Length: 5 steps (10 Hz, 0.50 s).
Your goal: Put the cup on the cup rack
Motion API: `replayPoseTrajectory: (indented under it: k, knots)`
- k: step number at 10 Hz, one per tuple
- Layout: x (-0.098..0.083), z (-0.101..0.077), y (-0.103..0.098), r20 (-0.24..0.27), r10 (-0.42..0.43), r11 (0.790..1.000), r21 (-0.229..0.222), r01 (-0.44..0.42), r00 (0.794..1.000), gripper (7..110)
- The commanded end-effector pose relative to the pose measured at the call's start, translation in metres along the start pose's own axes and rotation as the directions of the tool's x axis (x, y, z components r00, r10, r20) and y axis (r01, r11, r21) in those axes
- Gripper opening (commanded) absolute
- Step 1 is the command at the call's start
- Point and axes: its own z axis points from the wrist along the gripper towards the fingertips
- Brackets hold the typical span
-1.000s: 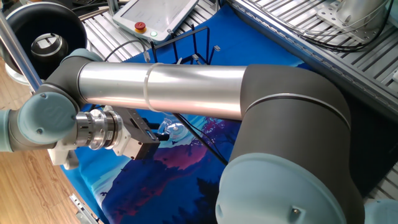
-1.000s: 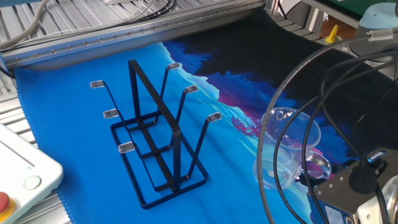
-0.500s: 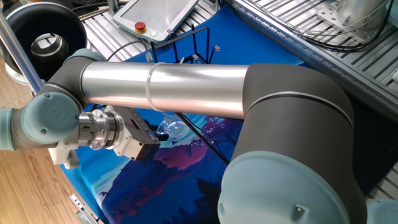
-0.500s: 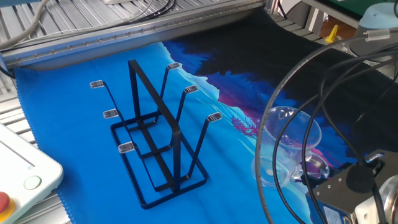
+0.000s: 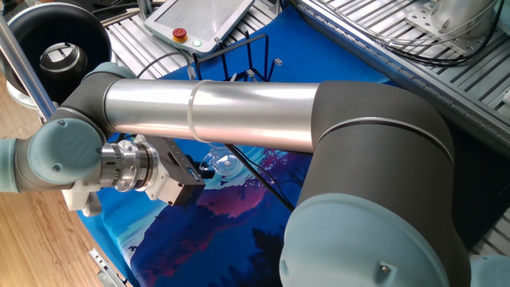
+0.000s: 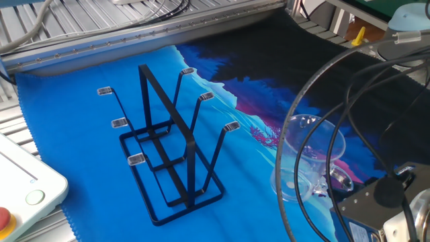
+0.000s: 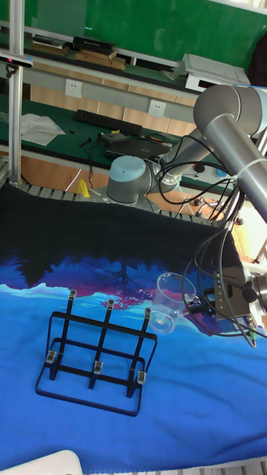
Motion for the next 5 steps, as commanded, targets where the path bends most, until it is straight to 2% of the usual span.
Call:
replayPoseTrajectory:
  k: [1, 5]
  knots:
    - [0.001, 0.000, -0.003, 0.039, -0.004, 1.000, -0.013, 0.005, 0.999, 7]
    - [0.011, 0.002, -0.008, 0.037, -0.005, 1.000, -0.013, 0.006, 0.999, 7]
